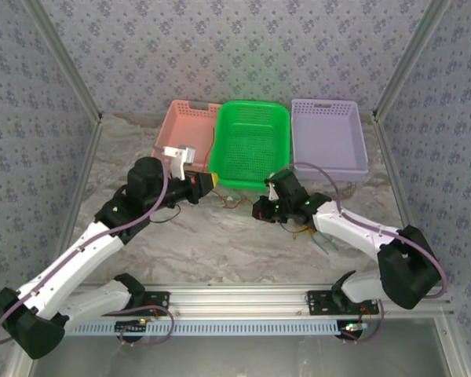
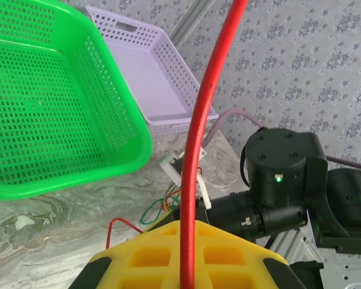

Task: Untangle the cables

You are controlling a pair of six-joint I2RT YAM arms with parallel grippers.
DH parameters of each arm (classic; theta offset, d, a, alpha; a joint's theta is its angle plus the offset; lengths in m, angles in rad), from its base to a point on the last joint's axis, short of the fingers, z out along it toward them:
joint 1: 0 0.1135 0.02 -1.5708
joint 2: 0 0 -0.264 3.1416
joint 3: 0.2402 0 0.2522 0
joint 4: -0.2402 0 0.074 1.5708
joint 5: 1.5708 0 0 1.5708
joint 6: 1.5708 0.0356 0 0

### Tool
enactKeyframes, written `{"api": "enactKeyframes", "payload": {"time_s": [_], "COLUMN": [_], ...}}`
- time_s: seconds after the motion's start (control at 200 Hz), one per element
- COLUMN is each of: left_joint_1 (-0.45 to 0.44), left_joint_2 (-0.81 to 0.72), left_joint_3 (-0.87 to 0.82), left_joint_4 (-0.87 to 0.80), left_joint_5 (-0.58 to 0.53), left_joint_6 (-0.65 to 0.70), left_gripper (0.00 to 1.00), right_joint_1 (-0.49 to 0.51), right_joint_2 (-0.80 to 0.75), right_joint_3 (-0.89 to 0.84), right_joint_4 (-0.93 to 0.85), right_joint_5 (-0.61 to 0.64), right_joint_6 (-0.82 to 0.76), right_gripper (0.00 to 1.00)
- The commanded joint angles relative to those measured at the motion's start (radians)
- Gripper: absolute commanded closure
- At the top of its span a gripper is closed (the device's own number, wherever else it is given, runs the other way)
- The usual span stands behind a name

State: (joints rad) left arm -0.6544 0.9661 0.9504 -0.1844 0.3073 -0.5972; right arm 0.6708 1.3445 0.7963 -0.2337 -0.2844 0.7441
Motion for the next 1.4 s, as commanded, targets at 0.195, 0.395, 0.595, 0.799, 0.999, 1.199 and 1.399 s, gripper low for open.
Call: {"api": "enactKeyframes", "payload": {"time_s": [0.195, 0.395, 0.595, 0.799, 0.999, 1.199, 1.399], "left_joint_1": [0.138, 0.248, 0.256, 0.256, 0.256, 0.240, 0.223], "left_joint_2": [0.076, 0.149, 0.192, 0.199, 0.204, 0.229, 0.232], "left_joint_3": [0.139, 0.146, 0.148, 0.145, 0.134, 0.141, 0.149], "left_joint_4": [0.086, 0.235, 0.309, 0.280, 0.261, 0.257, 0.222], "left_joint_5": [-0.020, 0.041, 0.076, 0.167, 0.241, 0.284, 0.289], "left_joint_6": [-0.121, -0.255, -0.303, -0.247, -0.218, -0.218, -0.193], "left_gripper": [1.00, 1.00, 1.00, 1.00, 1.00, 1.00, 1.00], "right_joint_1": [0.297, 0.463, 0.495, 0.552, 0.545, 0.407, 0.283], "right_joint_2": [-0.035, -0.025, 0.019, -0.178, -0.359, -0.248, -0.108], "right_joint_3": [-0.050, -0.036, 0.047, 0.083, 0.198, 0.335, 0.446], "right_joint_4": [-0.111, -0.125, -0.184, -0.269, -0.328, -0.224, -0.117], "right_joint_5": [0.310, 0.475, 0.564, 0.693, 0.692, 0.532, 0.379], "right_joint_6": [-0.060, -0.041, -0.085, -0.173, -0.299, -0.503, -0.572], "right_gripper": [1.00, 1.00, 1.00, 0.52, 0.39, 0.30, 0.27]}}
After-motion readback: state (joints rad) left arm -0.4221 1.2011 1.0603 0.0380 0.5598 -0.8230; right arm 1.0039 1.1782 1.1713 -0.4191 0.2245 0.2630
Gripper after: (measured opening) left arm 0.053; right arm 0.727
